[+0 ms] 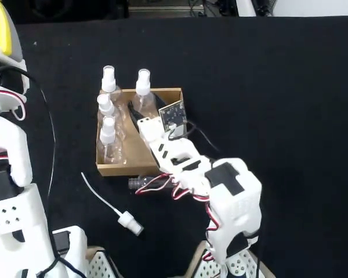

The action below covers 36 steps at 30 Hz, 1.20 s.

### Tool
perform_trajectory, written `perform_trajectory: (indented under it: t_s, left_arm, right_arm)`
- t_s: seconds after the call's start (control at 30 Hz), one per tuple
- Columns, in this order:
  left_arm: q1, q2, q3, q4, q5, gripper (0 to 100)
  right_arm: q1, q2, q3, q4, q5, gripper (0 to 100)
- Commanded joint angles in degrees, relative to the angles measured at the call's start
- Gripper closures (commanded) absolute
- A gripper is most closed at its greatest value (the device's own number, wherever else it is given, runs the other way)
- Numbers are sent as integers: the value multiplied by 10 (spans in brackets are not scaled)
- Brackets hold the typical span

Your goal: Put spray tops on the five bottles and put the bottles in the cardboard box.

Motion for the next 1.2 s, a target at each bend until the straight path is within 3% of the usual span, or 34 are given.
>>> perform_trajectory:
  t_s: [0.0,0.6,0.83,1.17]
  left_arm:
    - [-1,-4,-7,-8,4,827]
    - [-1,-4,-7,-8,4,827]
    - [-1,-4,-7,-8,4,827]
    - [-1,-4,-7,-8,4,827]
  right_arm:
    - [15,-3,-24,-15,1,987]
    - [14,-3,-22,-16,2,982]
    - [8,-4,-21,-11,2,812]
    - [4,-4,-13,-16,2,836]
